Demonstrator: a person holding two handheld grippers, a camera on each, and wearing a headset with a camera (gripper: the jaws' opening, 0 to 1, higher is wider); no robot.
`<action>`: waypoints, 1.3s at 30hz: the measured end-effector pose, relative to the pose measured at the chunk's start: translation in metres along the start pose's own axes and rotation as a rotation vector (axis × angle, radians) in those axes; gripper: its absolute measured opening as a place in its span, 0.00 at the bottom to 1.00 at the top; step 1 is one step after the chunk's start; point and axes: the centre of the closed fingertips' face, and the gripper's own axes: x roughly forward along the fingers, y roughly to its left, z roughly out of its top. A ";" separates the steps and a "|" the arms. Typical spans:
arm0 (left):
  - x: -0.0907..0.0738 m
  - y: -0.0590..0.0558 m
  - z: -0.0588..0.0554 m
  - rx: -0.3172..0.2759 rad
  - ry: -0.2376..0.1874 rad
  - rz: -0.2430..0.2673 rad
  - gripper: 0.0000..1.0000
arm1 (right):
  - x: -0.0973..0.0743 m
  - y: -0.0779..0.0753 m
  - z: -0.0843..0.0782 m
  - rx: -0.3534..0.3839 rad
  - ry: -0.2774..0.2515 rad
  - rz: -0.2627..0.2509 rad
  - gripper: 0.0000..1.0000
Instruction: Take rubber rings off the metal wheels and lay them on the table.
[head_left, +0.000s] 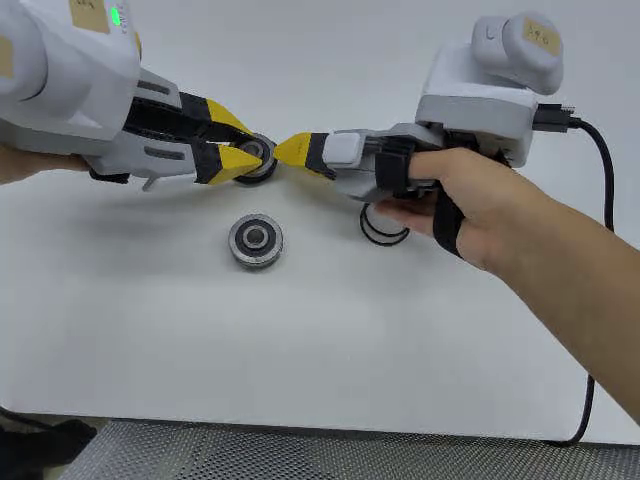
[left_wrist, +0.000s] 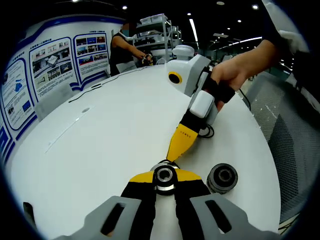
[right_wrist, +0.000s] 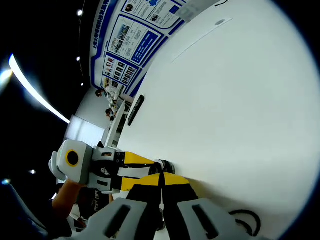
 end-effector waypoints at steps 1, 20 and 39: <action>0.000 0.000 0.000 0.000 0.000 -0.001 0.13 | 0.000 0.000 0.000 0.000 -0.001 0.000 0.01; 0.002 -0.005 0.004 0.014 0.013 -0.007 0.13 | 0.007 0.001 0.003 -0.124 0.009 -0.045 0.01; 0.001 -0.008 0.008 0.010 0.020 -0.003 0.13 | 0.011 0.006 0.000 -0.224 0.017 -0.049 0.01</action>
